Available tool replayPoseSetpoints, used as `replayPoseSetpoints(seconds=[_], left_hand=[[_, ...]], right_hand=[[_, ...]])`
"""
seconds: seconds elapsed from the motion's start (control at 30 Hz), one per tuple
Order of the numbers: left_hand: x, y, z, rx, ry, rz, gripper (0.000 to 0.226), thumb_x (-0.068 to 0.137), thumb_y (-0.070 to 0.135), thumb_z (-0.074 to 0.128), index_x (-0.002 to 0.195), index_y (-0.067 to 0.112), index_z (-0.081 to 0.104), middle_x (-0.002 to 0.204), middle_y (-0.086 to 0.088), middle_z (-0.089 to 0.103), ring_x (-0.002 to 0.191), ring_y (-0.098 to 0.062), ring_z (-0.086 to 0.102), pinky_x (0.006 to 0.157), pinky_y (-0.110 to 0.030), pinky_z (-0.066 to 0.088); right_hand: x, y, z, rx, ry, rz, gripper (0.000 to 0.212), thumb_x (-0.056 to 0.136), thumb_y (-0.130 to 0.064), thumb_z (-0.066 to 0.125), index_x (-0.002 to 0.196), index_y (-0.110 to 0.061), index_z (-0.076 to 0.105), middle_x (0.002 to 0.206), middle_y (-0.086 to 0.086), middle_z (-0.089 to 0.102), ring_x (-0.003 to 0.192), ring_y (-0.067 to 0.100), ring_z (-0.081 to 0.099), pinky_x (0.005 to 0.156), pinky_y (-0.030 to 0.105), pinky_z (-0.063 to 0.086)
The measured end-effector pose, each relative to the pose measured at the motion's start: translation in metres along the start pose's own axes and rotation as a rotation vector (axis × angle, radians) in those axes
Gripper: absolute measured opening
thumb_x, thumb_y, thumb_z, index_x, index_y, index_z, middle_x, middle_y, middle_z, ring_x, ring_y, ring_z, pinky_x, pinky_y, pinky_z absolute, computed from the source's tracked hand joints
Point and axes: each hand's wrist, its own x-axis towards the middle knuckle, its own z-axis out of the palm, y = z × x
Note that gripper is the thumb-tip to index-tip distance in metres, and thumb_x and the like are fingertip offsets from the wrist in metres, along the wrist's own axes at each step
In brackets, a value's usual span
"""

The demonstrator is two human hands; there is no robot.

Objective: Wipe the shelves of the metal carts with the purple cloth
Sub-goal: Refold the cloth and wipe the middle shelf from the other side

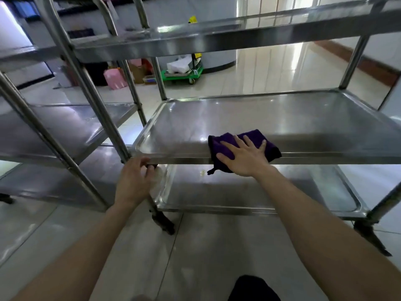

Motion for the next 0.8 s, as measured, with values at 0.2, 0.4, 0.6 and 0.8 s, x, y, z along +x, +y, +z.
replayPoseSetpoints(seconds=[0.2,0.4,0.6,0.8], left_hand=[[0.039,-0.033,-0.044,-0.317,0.081,-0.279,0.064,0.103,0.048,0.069,0.153,0.017,0.044,0.142,-0.002,0.062,0.134,-0.026,0.059,0.111,-0.05,0.05],[0.12,-0.035,-0.068,-0.495,0.027,-0.225,0.069,0.091,0.065,0.077,0.137,0.023,0.048,0.128,-0.002,0.066,0.114,-0.021,0.068,0.094,-0.041,0.057],[0.156,-0.056,-0.056,-0.652,0.149,-0.178,0.029,0.106,0.043,0.067,0.12,0.024,0.05,0.098,-0.021,0.068,0.073,-0.02,0.071,0.081,-0.058,0.064],[0.174,-0.082,-0.041,-0.752,0.213,-0.094,0.017,0.106,0.028,0.066,0.118,0.022,0.055,0.083,-0.015,0.06,0.065,-0.026,0.064,0.064,-0.054,0.062]], right_hand=[[0.004,-0.007,-0.005,-0.008,-0.061,0.069,0.08,0.095,-0.09,0.013,0.168,-0.056,0.01,0.182,-0.006,-0.002,0.167,0.031,-0.007,0.119,0.084,-0.011],[0.017,-0.051,0.0,-0.056,-0.074,0.121,0.077,0.095,-0.091,0.014,0.166,-0.06,0.005,0.182,0.001,-0.006,0.165,0.042,-0.011,0.116,0.087,-0.01],[0.051,-0.141,0.017,-0.076,-0.09,0.084,0.081,0.094,-0.092,0.012,0.167,-0.059,0.003,0.182,0.006,-0.008,0.164,0.046,-0.014,0.115,0.088,-0.011],[0.1,-0.211,0.037,-0.055,-0.078,0.068,0.086,0.089,-0.096,0.007,0.167,-0.058,0.004,0.181,0.009,-0.009,0.163,0.047,-0.016,0.112,0.087,-0.019]])
